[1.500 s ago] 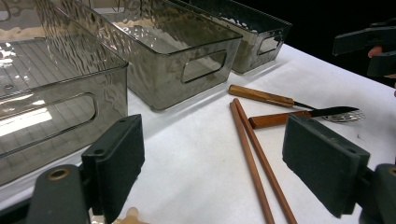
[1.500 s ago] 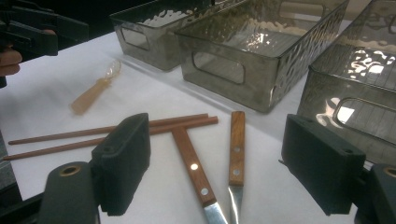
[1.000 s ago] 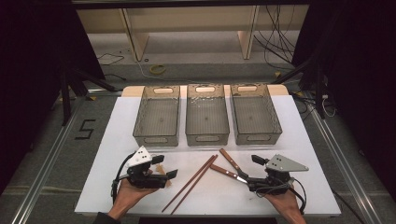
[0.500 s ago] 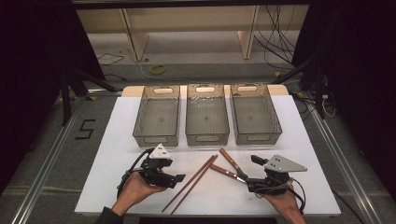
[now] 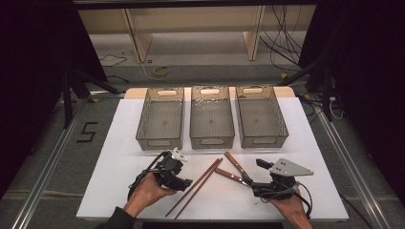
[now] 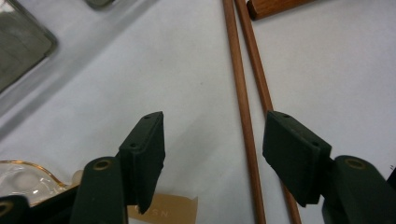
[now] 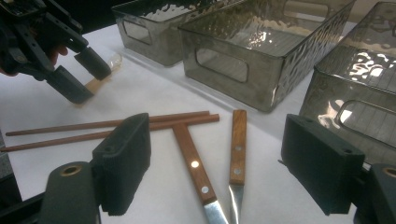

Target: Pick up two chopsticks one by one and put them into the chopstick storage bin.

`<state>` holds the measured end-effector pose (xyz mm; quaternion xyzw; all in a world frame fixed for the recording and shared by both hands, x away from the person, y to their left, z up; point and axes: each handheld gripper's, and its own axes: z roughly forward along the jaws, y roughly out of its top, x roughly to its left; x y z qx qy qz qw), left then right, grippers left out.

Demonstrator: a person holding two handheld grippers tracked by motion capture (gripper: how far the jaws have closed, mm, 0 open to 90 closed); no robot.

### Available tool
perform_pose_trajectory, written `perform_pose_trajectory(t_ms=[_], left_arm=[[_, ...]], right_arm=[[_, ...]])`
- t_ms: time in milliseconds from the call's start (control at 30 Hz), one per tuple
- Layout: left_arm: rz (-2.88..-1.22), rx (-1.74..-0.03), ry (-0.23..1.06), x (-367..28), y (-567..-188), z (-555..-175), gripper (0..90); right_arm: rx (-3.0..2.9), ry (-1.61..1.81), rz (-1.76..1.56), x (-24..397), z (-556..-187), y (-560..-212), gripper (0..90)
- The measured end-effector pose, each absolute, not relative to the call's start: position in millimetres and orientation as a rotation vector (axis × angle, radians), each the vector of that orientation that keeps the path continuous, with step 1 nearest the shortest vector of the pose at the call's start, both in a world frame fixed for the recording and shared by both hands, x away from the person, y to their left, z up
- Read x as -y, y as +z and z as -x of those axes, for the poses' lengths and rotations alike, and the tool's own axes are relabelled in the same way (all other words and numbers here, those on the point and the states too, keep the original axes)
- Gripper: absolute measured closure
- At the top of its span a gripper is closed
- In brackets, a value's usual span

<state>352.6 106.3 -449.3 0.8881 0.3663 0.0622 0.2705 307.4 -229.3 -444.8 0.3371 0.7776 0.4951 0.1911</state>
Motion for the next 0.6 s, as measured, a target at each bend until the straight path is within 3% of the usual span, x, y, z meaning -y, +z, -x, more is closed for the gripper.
perform_pose_trajectory(t_ms=[600], left_arm=[[-2.446, -1.006, 0.056, -90.2, -466.2, -358.2, 53.4]], right_arm=[[-2.182, 1.389, -0.934, 228.7, -306.7, -444.4, 25.9]])
